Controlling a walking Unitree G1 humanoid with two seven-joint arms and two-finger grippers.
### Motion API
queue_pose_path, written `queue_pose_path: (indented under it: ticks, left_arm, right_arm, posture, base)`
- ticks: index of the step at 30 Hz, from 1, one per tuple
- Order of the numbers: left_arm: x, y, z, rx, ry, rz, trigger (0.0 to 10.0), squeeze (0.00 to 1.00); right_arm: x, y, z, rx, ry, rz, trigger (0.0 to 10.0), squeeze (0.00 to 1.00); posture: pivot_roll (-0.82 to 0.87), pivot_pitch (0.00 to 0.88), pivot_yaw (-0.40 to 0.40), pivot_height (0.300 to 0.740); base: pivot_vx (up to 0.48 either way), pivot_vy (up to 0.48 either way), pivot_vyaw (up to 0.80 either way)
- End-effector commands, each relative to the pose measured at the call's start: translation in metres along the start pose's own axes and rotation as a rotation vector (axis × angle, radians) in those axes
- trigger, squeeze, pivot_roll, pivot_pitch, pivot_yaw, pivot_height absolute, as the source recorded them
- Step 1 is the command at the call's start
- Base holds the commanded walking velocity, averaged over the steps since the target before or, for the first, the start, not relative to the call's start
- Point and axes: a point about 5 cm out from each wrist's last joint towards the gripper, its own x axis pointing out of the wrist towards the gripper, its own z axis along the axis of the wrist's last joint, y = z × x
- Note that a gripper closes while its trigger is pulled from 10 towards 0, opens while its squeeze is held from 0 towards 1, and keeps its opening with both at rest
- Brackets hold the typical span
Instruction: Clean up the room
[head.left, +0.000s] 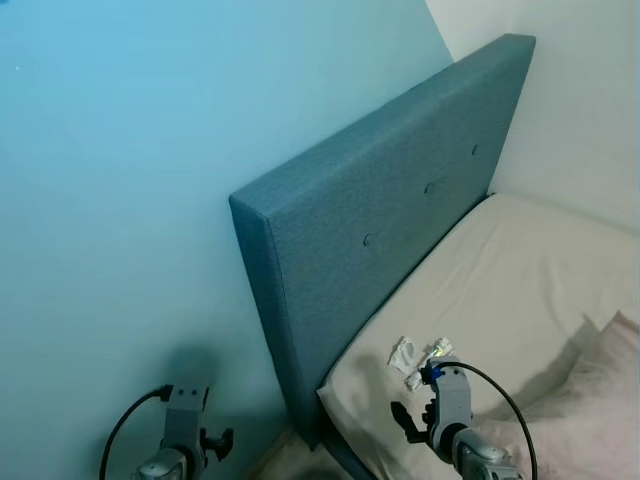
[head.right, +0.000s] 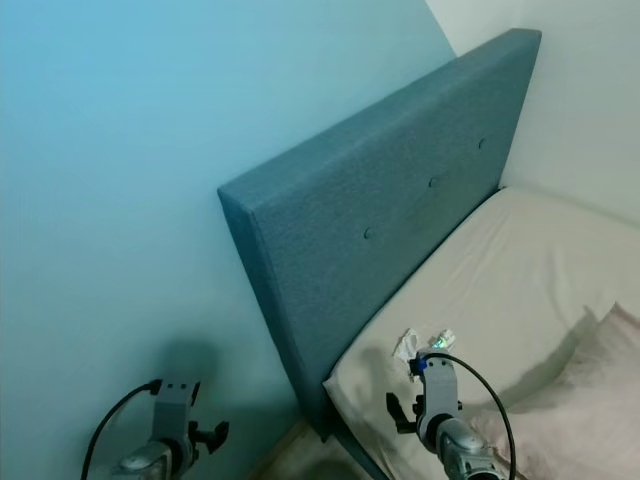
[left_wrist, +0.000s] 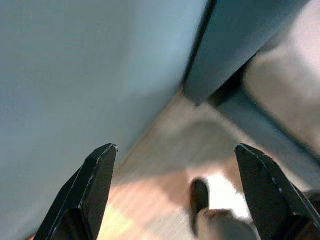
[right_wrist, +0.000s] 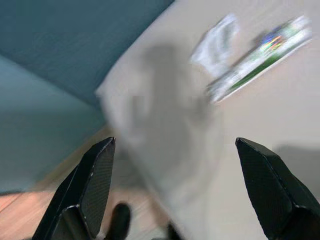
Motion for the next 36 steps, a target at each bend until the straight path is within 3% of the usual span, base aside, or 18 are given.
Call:
queue_pose_path:
  ticks: [1,2,5,10,15,24,27,29,30,32,34,36]
  left_arm:
    - [0.006,-0.015,0.020,0.007,-0.087,-0.089,10.0,0.00]
    - [0.006,-0.015,0.020,0.007,-0.087,-0.089,10.0,0.00]
    - [0.012,-0.040,0.050,0.043,-0.203,-0.283,10.0,0.00]
    - [0.011,-0.053,0.066,0.072,-0.247,-0.445,10.0,0.00]
    - [0.011,-0.055,0.067,0.120,-0.247,-0.469,10.0,0.00]
    - [0.009,-0.048,0.060,0.090,-0.253,-0.434,10.0,0.00]
    - [0.006,-0.048,0.056,0.067,-0.262,-0.476,10.0,0.00]
    - [0.001,-0.053,0.054,0.046,-0.287,-0.577,10.0,0.00]
    - [0.001,-0.053,0.054,0.046,-0.287,-0.577,10.0,0.00]
    - [-0.010,-0.062,0.056,0.064,-0.337,-0.756,10.0,0.00]
    - [-0.019,-0.068,0.060,0.094,-0.375,-0.859,10.0,0.00]
    - [-0.024,-0.070,0.066,0.112,-0.408,-0.880,10.0,0.00]
  right_arm:
    - [0.003,-0.009,0.023,0.009,-0.074,-0.050,10.0,0.00]
    - [0.003,-0.009,0.023,0.009,-0.074,-0.050,10.0,0.00]
    - [0.003,-0.018,0.047,0.015,-0.151,-0.086,10.0,0.00]
    - [0.005,-0.020,0.064,-0.004,-0.190,-0.100,10.0,0.00]
    - [0.006,-0.018,0.069,-0.015,-0.198,-0.107,10.0,0.00]
    - [0.010,-0.009,0.075,-0.022,-0.201,-0.094,10.0,0.00]
    - [0.011,-0.010,0.082,-0.038,-0.216,-0.103,10.0,0.00]
    - [0.010,-0.014,0.093,-0.052,-0.244,-0.120,10.0,0.00]
    - [0.010,-0.014,0.093,-0.052,-0.244,-0.120,10.0,0.00]
    - [0.007,-0.022,0.115,-0.062,-0.310,-0.145,10.0,0.00]
    - [0.004,-0.025,0.135,-0.064,-0.370,-0.150,10.0,0.00]
    - [0.002,-0.024,0.151,-0.062,-0.422,-0.134,10.0,0.00]
  posture:
    - [-0.11,0.052,0.057,0.701]
    - [-0.11,0.052,0.057,0.701]
    - [-0.10,0.048,0.053,0.686]
    - [-0.09,0.054,0.056,0.666]
    - [-0.09,0.059,0.058,0.646]
    - [-0.08,0.109,0.056,0.611]
    - [-0.07,0.128,0.056,0.601]
    - [-0.06,0.147,0.057,0.591]
    - [-0.06,0.147,0.057,0.591]
    - [-0.05,0.186,0.062,0.581]
    - [-0.04,0.204,0.063,0.571]
    - [-0.03,0.223,0.064,0.561]
  base:
    - [0.000,0.000,0.00]
    - [0.000,0.000,0.00]
    - [0.000,0.000,0.00]
    - [0.000,0.000,0.00]
    - [0.000,0.000,0.00]
    - [0.000,0.000,0.00]
    - [0.000,0.000,0.00]
    - [0.000,0.000,0.00]
    - [0.000,0.000,0.00]
    - [0.000,0.000,0.00]
    - [0.000,0.000,0.00]
    - [0.000,0.000,0.00]
